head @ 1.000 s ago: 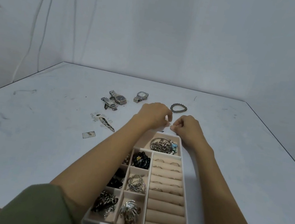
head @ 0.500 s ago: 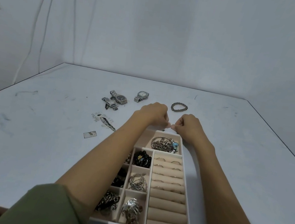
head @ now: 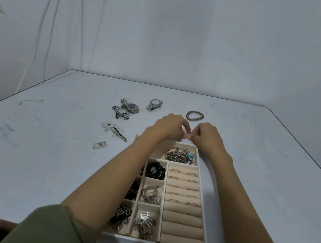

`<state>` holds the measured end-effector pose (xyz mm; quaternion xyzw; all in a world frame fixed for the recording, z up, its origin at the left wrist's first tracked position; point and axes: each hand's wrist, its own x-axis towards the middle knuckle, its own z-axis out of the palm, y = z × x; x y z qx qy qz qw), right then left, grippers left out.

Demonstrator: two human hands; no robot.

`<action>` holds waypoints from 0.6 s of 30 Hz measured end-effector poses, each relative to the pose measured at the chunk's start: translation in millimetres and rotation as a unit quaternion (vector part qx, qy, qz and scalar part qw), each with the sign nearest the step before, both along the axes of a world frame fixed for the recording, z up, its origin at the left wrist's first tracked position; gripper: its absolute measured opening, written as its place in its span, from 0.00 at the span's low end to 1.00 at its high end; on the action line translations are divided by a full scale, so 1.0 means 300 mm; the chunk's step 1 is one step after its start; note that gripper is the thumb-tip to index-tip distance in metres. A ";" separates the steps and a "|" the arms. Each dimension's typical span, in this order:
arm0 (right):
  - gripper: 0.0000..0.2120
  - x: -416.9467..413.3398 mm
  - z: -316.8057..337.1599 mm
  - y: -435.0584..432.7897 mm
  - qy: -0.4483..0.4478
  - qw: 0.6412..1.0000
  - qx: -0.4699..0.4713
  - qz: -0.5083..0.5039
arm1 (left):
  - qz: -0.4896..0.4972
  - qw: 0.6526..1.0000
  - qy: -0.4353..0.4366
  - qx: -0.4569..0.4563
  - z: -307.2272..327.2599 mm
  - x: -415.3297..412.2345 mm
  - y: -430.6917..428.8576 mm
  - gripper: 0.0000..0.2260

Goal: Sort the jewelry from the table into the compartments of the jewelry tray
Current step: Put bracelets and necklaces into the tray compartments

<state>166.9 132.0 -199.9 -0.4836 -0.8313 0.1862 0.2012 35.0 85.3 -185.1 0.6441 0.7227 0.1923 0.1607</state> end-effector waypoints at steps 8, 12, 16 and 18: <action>0.09 0.012 -0.013 0.014 -0.020 1.000 0.014 0.010 | 0.034 0.988 -0.141 -0.055 0.021 0.015 0.011 0.06; 0.08 0.016 -0.011 0.012 -0.002 1.000 0.018 0.014 | 0.046 0.980 -0.178 -0.078 0.012 0.015 0.022 0.08; 0.08 0.018 -0.013 0.011 0.015 1.000 0.005 0.013 | 0.042 0.978 -0.190 -0.073 0.006 0.011 0.018 0.10; 0.08 0.017 -0.015 0.012 0.030 0.999 -0.007 0.015 | 0.036 0.977 -0.202 -0.065 0.003 0.006 0.017 0.11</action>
